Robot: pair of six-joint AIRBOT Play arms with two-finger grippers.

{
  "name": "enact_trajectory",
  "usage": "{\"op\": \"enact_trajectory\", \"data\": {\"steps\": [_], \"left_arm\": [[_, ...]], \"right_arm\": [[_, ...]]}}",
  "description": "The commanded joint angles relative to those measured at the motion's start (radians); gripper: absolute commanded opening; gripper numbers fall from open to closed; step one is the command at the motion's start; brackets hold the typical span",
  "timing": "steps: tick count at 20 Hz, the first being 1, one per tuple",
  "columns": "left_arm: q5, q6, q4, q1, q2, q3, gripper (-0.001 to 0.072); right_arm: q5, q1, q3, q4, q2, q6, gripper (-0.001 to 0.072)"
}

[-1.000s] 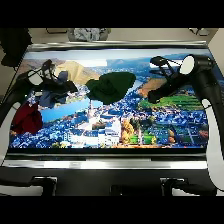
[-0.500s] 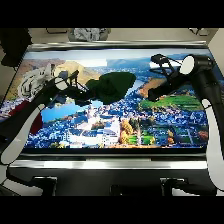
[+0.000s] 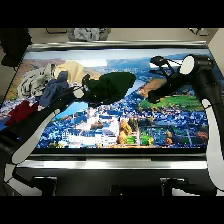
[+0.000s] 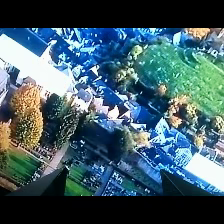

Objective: Fold the shirts.

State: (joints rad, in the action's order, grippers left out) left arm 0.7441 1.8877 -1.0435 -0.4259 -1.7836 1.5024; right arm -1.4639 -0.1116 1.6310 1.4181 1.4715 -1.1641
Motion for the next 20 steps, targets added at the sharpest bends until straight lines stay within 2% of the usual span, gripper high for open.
{"op": "enact_trajectory", "data": {"steps": [1, 2, 5, 7, 9, 10, 14, 17, 20], "left_arm": [[-0.031, 0.076, -0.063, -0.019, 0.0, 0.0, 0.0717], [-0.015, 0.063, -0.061, -0.018, 0.009, 0.0, 0.0717], [0.075, -0.059, -0.094, 0.004, 0.092, 0.001, 0.0716], [0.152, -0.083, -0.201, 0.049, 0.161, 0.001, 0.0716], [0.157, -0.11, -0.254, 0.134, 0.19, 0.01, 0.0715], [0.158, -0.125, -0.218, 0.189, 0.174, 0.025, 0.0713], [0.265, -0.34, 0.192, 0.385, -0.02, 0.147, 0.0709], [0.384, -0.391, 0.214, 0.408, -0.168, 0.277, 0.0708], [0.4, -0.453, 0.235, 0.376, -0.24, 0.342, 0.0708]], "right_arm": [[-0.022, -0.001, 0.0, 0.0, 0.001, 0.0, 0.0674], [-0.025, -0.001, 0.0, 0.0, 0.001, 0.0, 0.0674], [-0.032, -0.001, 0.0, 0.0, 0.001, 0.025, 0.0674], [-0.032, -0.001, 0.0, 0.0, 0.001, 0.027, 0.0674], [-0.03, -0.001, 0.0, -0.003, 0.001, 0.027, 0.0673], [-0.03, -0.001, 0.0, -0.004, 0.001, 0.027, 0.0673], [-0.029, -0.001, 0.0, -0.004, 0.001, 0.027, 0.0673], [-0.027, -0.001, 0.0, -0.004, 0.001, 0.026, 0.0673], [-0.026, -0.001, 0.0, -0.005, 0.001, 0.015, 0.0672]]}}
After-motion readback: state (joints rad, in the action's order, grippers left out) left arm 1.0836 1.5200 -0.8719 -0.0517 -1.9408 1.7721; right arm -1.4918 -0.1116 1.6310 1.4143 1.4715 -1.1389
